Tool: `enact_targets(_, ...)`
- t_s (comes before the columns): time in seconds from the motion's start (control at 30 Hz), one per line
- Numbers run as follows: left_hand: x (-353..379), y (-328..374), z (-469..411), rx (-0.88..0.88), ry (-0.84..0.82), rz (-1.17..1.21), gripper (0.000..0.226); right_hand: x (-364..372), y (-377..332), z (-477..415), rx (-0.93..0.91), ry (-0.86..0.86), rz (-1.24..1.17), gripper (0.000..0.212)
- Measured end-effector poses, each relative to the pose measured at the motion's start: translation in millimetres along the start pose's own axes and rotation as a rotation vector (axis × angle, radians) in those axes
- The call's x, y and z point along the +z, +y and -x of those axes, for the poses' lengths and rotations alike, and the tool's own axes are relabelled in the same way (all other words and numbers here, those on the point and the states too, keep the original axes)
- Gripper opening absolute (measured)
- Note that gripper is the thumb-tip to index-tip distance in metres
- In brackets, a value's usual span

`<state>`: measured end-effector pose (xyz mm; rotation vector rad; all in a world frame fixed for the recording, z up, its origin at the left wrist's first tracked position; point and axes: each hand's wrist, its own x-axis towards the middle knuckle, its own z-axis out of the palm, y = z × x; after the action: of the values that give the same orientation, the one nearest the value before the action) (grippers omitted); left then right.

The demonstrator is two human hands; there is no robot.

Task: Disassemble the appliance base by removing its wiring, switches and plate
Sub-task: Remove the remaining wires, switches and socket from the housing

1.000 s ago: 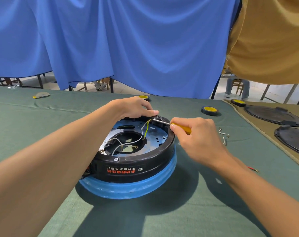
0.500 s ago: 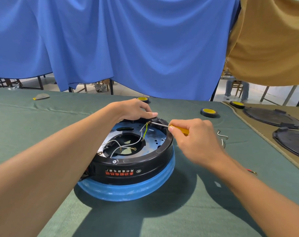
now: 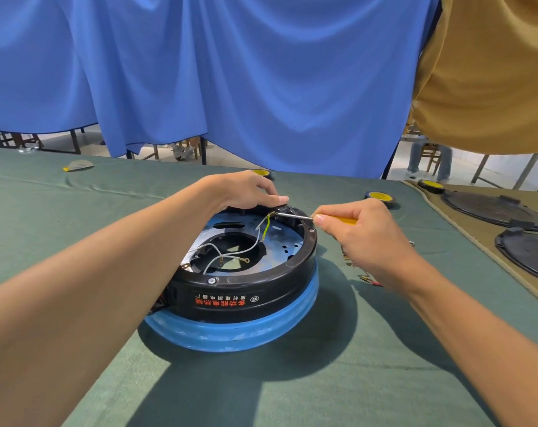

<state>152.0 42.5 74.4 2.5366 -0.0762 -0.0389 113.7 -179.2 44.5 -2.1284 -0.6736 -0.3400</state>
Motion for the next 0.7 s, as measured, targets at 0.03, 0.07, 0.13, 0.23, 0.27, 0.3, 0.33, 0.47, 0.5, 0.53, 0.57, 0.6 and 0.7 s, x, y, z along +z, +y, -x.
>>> enact_targets(0.03, -0.1, -0.1, 0.1, -0.002, 0.004, 0.003, 0.034, 0.3, -0.5, 0.0, -0.003, 0.008, -0.004, 0.019)
enact_targets(0.07, -0.1, -0.4, 0.0, -0.004, 0.009, 0.004, 0.032, 0.6, -0.9, 0.8, -0.013, 0.019, 0.011, 0.019)
enact_targets(0.13, 0.1, -0.9, -0.5, -0.006, 0.018, 0.001, 0.031, 3.0, -1.7, 5.8, -0.067, 0.052, 0.1, 0.022)
enact_targets(0.23, 1.0, -1.9, -0.4, -0.005, 0.019, 0.004, 0.032, 8.5, -7.3, 13.3, -0.162, 0.078, 0.22, 0.026)
enact_targets(0.27, 1.2, -2.3, -0.3, -0.006, 0.018, 0.008, 0.032, 9.0, -8.9, 12.7, -0.173, 0.069, 0.234, 0.027)
enact_targets(0.3, 1.3, -2.7, 0.0, -0.007, 0.016, 0.012, 0.032, 8.2, -9.3, 10.7, -0.174, 0.055, 0.242, 0.027)
enact_targets(0.33, 1.1, -2.7, 0.2, -0.007, 0.013, 0.017, 0.031, 6.9, -9.3, 7.6, -0.165, 0.041, 0.243, 0.027)
enact_targets(0.47, 0.5, -1.2, -0.6, -0.005, 0.005, 0.023, 0.032, 1.2, -2.8, -2.3, 0.009, -0.032, -0.006, 0.022)
enact_targets(0.5, 0.8, -1.3, -1.0, -0.005, 0.004, 0.023, 0.034, 1.3, -2.6, -2.0, 0.045, -0.032, -0.063, 0.018)
enact_targets(0.53, 0.8, -1.5, -1.2, -0.004, 0.004, 0.024, 0.034, 2.9, -2.6, -1.1, 0.047, -0.019, -0.075, 0.013)
enact_targets(0.57, 0.8, -1.9, -1.3, -0.005, 0.002, 0.026, 0.035, 5.0, -2.7, -0.2, 0.031, 0.001, -0.066, 0.009)
enact_targets(0.6, 1.1, -2.1, -1.4, -0.005, 0.0, 0.027, 0.034, 6.8, -3.2, 0.6, 0.01, 0.025, -0.056, 0.012)
enact_targets(0.7, 1.2, -2.2, -1.1, 0.002, 0.005, 0.023, 0.033, 7.2, -1.7, 0.0, -0.035, 0.045, -0.05, 0.022)
